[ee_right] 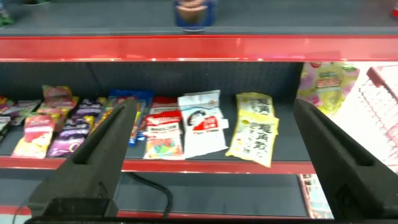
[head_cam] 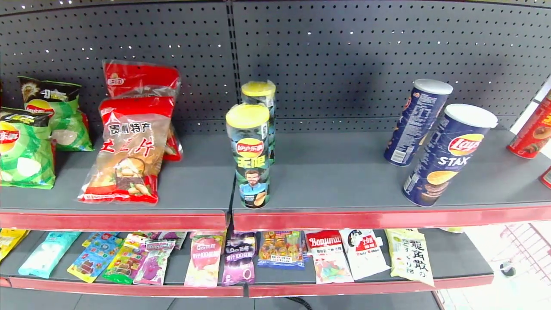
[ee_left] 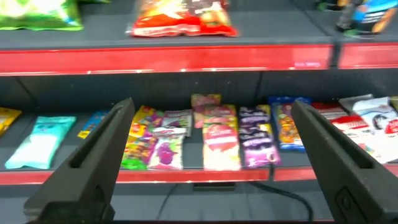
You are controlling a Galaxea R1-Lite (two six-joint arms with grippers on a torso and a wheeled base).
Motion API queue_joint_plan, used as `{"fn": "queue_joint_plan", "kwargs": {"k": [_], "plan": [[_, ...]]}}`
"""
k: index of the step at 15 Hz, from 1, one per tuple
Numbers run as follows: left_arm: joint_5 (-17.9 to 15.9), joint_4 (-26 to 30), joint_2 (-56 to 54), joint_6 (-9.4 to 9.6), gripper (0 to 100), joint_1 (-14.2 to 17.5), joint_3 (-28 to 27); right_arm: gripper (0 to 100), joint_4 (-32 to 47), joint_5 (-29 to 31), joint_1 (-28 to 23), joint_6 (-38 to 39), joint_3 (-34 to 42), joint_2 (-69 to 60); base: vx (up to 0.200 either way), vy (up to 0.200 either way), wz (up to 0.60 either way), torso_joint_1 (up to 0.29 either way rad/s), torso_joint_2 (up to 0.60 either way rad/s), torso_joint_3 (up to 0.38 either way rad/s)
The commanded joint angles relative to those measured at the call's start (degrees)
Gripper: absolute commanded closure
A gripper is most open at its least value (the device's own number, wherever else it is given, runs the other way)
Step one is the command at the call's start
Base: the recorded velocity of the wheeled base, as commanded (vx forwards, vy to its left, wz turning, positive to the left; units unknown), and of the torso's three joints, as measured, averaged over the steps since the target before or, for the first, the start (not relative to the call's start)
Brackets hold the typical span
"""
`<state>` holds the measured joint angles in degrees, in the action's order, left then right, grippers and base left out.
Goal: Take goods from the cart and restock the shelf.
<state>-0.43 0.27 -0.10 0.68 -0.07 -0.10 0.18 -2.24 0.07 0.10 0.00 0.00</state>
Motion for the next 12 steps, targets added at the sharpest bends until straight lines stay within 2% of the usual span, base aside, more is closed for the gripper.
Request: {"fn": "queue_joint_plan", "kwargs": {"k": [1,12], "plan": [[0.0,0.0,0.1,0.02,0,0.0,0.0,0,0.0,0.0,0.0,0.0,0.0,0.0,0.000,-0.200,0.00,-0.002,0.00,0.002],[0.0,0.0,0.1,0.02,0,0.0,0.0,0,0.0,0.0,0.0,0.0,0.0,0.0,0.000,-0.200,0.00,0.001,0.00,0.004]]}}
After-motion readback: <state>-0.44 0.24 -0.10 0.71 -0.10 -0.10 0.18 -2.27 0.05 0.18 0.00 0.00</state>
